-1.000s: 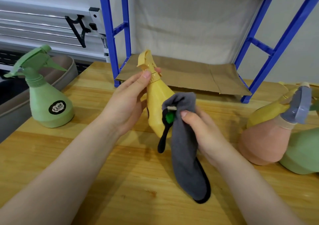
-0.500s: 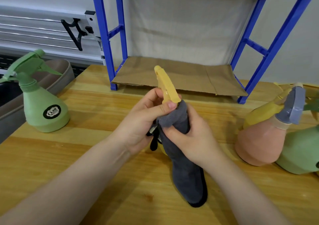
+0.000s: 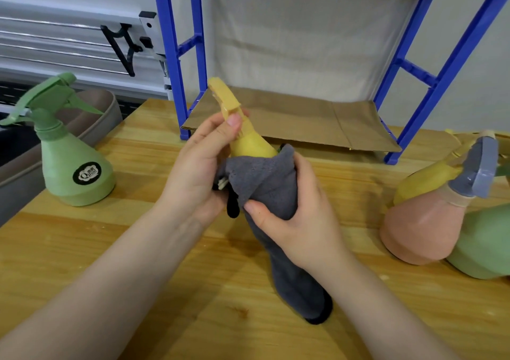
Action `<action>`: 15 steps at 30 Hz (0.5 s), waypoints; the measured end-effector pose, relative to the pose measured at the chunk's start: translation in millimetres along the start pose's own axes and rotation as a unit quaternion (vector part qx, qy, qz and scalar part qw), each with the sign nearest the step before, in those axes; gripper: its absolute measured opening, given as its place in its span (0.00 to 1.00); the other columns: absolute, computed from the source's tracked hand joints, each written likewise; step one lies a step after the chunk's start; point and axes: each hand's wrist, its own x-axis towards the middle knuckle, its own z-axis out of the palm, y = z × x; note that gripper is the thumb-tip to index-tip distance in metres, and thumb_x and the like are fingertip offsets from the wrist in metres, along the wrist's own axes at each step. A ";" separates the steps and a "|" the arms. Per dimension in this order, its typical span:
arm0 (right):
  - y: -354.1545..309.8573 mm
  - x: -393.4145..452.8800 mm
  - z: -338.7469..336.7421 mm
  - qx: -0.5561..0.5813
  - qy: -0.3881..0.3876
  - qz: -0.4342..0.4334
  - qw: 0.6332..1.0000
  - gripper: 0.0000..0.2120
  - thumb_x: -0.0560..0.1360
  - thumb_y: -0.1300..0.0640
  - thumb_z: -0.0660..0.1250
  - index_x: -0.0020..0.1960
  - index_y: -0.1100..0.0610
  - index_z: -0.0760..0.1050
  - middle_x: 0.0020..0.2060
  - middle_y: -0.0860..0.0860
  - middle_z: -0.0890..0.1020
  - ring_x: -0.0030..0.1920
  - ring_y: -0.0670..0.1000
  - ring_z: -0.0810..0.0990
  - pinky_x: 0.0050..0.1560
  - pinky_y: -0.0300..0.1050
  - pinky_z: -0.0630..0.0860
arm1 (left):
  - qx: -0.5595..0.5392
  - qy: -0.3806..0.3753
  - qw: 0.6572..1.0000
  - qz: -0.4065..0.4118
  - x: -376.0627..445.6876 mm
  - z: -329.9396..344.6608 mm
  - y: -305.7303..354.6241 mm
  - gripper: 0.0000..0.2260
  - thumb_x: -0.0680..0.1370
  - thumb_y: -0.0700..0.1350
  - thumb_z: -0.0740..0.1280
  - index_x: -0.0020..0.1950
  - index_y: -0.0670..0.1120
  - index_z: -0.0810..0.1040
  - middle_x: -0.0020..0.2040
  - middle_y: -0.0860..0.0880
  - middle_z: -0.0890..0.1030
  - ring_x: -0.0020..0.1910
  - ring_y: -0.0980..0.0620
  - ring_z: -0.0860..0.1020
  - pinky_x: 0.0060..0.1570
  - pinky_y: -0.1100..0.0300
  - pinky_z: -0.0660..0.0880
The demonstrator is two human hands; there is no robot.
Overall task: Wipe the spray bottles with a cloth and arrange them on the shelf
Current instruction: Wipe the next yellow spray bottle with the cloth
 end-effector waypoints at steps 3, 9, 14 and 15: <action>-0.4 -0.4 1.9 0.007 0.004 0.003 1.000 0.43 0.64 0.41 0.76 0.72 0.40 0.58 0.64 0.34 0.71 0.63 0.33 0.70 0.58 0.27 0.69 | -0.038 0.010 0.999 0.007 3.6 -3.8 5.2 0.12 0.72 0.49 0.68 0.52 0.46 0.79 0.48 0.47 0.77 0.43 0.52 0.79 0.46 0.55 0.80; -8.3 1.4 -3.1 0.085 0.013 0.009 0.996 0.37 0.65 0.46 0.79 0.65 0.33 0.59 0.59 0.29 0.74 0.60 0.32 0.73 0.53 0.26 0.70 | -0.085 -0.003 0.996 0.033 4.3 -2.9 4.9 0.11 0.74 0.50 0.65 0.52 0.46 0.78 0.48 0.51 0.82 0.51 0.53 0.80 0.56 0.53 0.77; -9.5 2.8 -3.7 0.300 0.017 0.093 0.949 0.27 0.66 0.49 0.74 0.63 0.46 0.70 0.48 0.38 0.84 0.52 0.40 0.82 0.46 0.33 0.76 | -0.111 -0.050 0.991 0.062 1.9 -0.1 -2.5 0.11 0.74 0.48 0.65 0.54 0.47 0.76 0.50 0.51 0.84 0.55 0.52 0.80 0.58 0.55 0.77; -11.6 3.3 -3.8 0.338 0.009 0.136 0.931 0.23 0.67 0.49 0.73 0.61 0.47 0.73 0.45 0.41 0.85 0.49 0.41 0.84 0.44 0.34 0.77 | -0.109 -0.055 0.990 0.068 1.7 -0.3 -3.7 0.10 0.74 0.48 0.65 0.54 0.47 0.76 0.50 0.51 0.84 0.55 0.53 0.80 0.58 0.56 0.77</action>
